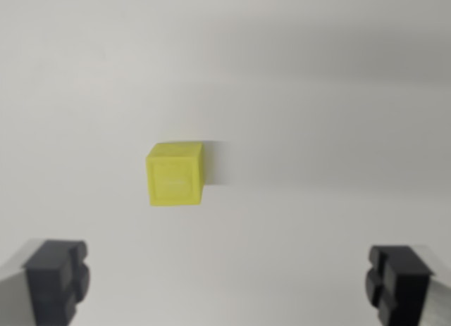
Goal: Pick yellow cube
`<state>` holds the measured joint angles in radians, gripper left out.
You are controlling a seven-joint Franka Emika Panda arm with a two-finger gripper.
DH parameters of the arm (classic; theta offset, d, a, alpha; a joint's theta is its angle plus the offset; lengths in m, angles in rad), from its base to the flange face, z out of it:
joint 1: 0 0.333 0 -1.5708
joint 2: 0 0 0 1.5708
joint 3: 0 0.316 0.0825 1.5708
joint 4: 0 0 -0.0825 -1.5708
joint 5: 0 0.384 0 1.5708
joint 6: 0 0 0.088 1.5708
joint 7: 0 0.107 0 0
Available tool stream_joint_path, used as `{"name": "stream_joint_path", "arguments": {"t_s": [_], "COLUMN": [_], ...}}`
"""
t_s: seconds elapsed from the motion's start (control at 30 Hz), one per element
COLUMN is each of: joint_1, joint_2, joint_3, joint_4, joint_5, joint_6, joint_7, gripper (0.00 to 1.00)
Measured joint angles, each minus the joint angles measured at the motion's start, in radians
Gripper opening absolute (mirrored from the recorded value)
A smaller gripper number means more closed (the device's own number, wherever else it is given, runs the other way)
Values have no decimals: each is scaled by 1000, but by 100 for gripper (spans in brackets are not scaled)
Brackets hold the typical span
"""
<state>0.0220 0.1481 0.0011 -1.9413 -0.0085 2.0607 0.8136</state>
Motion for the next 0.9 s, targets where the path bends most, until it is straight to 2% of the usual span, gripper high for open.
{"name": "stream_joint_path", "arguments": {"t_s": [0.9], "joint_1": [18], "joint_2": [6], "joint_3": [0], "joint_4": [-115], "joint_5": [1], "joint_6": [127], "joint_7": [15], "gripper": [100]}}
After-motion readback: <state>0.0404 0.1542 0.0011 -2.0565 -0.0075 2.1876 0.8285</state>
